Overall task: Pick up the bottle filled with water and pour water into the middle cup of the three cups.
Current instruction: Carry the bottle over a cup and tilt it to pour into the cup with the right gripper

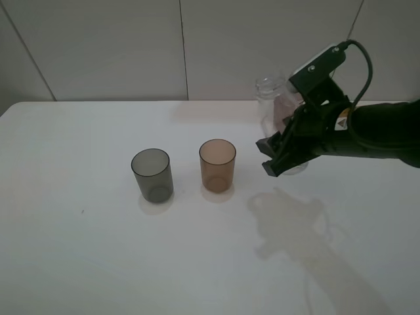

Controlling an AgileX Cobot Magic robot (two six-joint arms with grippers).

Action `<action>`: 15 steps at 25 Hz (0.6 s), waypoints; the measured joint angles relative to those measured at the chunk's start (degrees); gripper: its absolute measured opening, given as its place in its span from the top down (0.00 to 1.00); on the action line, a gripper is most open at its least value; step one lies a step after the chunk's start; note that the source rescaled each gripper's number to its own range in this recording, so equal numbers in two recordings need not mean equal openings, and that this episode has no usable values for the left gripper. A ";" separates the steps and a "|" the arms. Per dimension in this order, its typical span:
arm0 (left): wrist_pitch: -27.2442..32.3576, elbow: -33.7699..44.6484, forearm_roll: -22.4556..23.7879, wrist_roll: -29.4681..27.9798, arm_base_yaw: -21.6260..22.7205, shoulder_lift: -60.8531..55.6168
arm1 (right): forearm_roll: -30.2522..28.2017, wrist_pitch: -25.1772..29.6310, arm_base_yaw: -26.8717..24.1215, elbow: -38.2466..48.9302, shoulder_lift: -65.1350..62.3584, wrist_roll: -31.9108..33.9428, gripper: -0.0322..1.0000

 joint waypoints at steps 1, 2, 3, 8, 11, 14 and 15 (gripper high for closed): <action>0.00 0.00 0.00 0.00 0.00 0.00 | -4.64 0.83 0.00 -0.89 0.30 3.27 0.94; 0.00 0.00 0.00 0.00 0.00 0.00 | -9.01 1.91 0.00 -1.75 0.70 6.60 0.94; 0.00 0.00 0.00 0.00 0.00 0.00 | -12.54 2.85 0.00 -2.39 1.11 9.97 0.94; 0.00 0.00 0.00 0.00 0.00 0.00 | -29.42 5.84 0.00 -4.30 3.81 21.08 0.94; 0.00 0.00 0.00 0.00 0.00 0.00 | -34.98 7.36 0.00 -5.09 5.83 23.00 0.94; 0.00 0.00 0.00 0.00 0.00 0.00 | -39.30 9.50 0.00 -6.60 7.64 24.74 0.94; 0.00 0.00 0.00 0.00 0.00 0.00 | -41.38 10.25 0.00 -7.24 8.13 25.98 0.94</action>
